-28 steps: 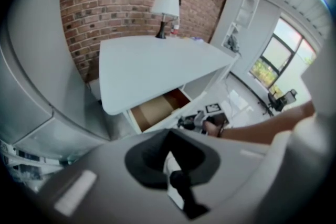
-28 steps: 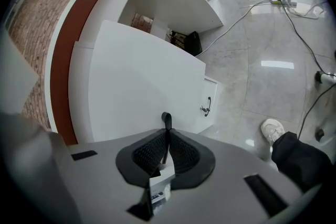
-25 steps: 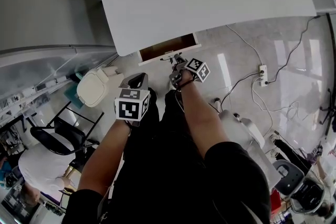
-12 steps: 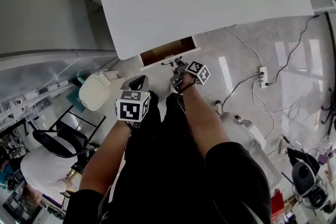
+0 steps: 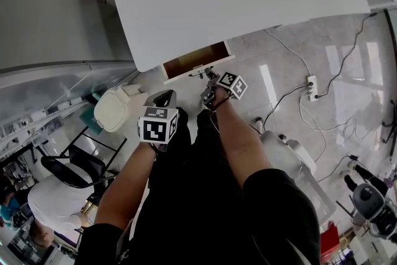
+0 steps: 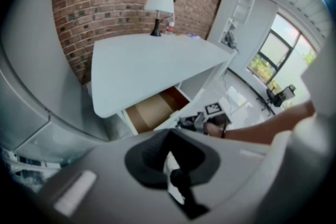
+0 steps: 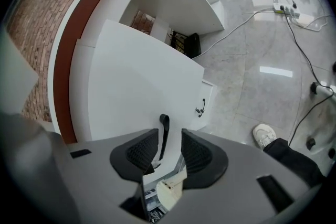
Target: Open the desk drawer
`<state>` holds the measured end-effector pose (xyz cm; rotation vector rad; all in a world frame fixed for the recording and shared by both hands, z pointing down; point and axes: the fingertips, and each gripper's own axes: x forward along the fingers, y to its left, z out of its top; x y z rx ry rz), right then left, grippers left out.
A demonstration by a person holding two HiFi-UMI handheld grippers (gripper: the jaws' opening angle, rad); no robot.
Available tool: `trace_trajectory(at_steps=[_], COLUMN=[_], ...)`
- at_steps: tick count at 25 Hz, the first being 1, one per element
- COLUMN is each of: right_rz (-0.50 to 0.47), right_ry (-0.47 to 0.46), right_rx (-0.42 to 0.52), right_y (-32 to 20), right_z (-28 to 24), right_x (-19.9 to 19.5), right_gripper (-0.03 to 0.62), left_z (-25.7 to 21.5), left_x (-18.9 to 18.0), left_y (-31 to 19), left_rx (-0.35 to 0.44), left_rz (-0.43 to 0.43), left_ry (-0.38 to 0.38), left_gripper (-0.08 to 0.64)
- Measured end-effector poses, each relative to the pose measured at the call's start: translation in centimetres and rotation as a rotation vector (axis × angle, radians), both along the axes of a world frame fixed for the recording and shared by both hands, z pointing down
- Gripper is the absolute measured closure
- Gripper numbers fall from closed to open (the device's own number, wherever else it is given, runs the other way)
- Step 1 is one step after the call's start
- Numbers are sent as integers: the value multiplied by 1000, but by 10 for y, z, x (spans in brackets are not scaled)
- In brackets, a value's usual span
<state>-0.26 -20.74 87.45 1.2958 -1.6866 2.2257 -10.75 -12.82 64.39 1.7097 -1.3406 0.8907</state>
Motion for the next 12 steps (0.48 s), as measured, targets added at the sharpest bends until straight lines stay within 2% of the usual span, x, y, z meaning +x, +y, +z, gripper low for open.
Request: trace_trajectory(at_steps=[2,5,6,7,9,12], right_rz=[-10,-44,-63,-91,-183,-370], right_ry=[6,91,122,153,239,433], right_rx=[7,61,89,124,206,370], right_y=[2,1,1,1,1,-2], right_z=[-1,-9,-15,-23,-41,-74], right_x=[2,16,22,27,35,46], right_gripper=[480,493,566,592,592,594], left_z=[1,0,0,0,-2,-5], left_x=[0,0,0,0,0,2], left_y=[-1,-5,-6,-7,-9,-13], left_rx=[-1,8,11,14,23,39], left_rz=[2,0,-3,-8,-17,-21], left_ry=[-6,-9,-6,-1,8,17], left_gripper=[561,561,561,561,561,561])
